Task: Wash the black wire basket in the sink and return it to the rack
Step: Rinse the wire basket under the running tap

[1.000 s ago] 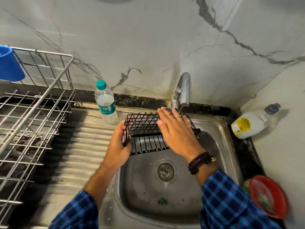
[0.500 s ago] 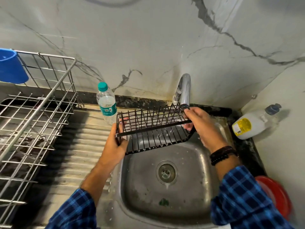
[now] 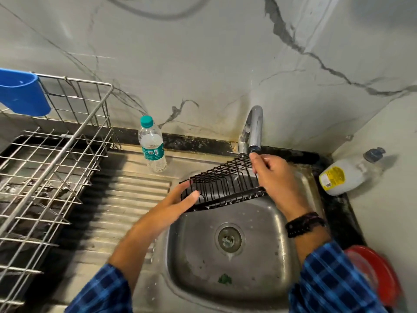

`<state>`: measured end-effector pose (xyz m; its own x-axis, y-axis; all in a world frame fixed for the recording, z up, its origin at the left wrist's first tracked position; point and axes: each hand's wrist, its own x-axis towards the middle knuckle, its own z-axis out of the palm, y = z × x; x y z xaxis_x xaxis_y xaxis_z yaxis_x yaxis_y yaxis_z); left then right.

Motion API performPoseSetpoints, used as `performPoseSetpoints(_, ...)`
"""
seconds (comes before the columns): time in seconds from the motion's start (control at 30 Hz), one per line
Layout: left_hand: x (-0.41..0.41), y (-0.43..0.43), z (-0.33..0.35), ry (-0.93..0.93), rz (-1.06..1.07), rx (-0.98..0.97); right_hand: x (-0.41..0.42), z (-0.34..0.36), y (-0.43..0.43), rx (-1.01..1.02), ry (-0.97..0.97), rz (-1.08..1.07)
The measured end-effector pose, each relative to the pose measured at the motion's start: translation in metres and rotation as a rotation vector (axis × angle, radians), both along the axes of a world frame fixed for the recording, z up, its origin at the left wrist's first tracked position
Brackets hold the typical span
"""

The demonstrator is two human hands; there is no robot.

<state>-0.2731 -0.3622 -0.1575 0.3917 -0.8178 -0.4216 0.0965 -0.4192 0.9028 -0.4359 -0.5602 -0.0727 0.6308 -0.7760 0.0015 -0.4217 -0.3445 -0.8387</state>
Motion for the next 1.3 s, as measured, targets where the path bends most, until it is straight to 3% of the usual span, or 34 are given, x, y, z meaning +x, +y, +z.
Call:
performPoseSetpoints(0.1, -0.011, -0.036, -0.016, -0.443, 0.140, 0.133, 0.005, -0.007, 0.010, 0.000, -0.034, 0.041)
performPoseSetpoints(0.2, -0.033, -0.058, -0.009, -0.648, 0.321, 0.243, 0.004, -0.015, 0.013, 0.063, -0.109, -0.045)
performPoseSetpoints(0.27, -0.043, -0.063, 0.007, -0.807, 0.329, 0.143, 0.001, -0.012, 0.011, 0.082, -0.135, -0.067)
performPoseSetpoints(0.37, -0.035, -0.073, 0.024, -0.907, 0.109, -0.119, 0.001, -0.008, 0.008, 0.032, -0.105, -0.021)
performPoseSetpoints(0.53, -0.020, -0.100, 0.049, -1.052, 0.023, -0.225, 0.011, -0.016, 0.008, 0.049, -0.244, -0.079)
performPoseSetpoints(0.77, -0.003, -0.103, 0.073, -0.834, -0.272, -0.094, 0.016, -0.017, -0.003, 0.148, -0.392, -0.116)
performPoseSetpoints(0.93, -0.014, -0.103, 0.070, -0.784, 0.018, -0.099, 0.019, -0.016, -0.013, 0.139, -0.374, -0.300)
performPoseSetpoints(1.03, -0.017, -0.107, 0.072, -0.707, 0.177, -0.022, 0.019, -0.023, -0.003, 0.242, -0.337, -0.262)
performPoseSetpoints(1.2, -0.020, -0.113, 0.059, -0.611, 0.315, 0.091, 0.031, -0.044, 0.040, 0.226, -0.447, -0.313)
performPoseSetpoints(1.3, -0.023, -0.116, 0.054, -0.541, 0.466, 0.104, 0.027, -0.057, 0.063, 0.189, -0.384, -0.262)
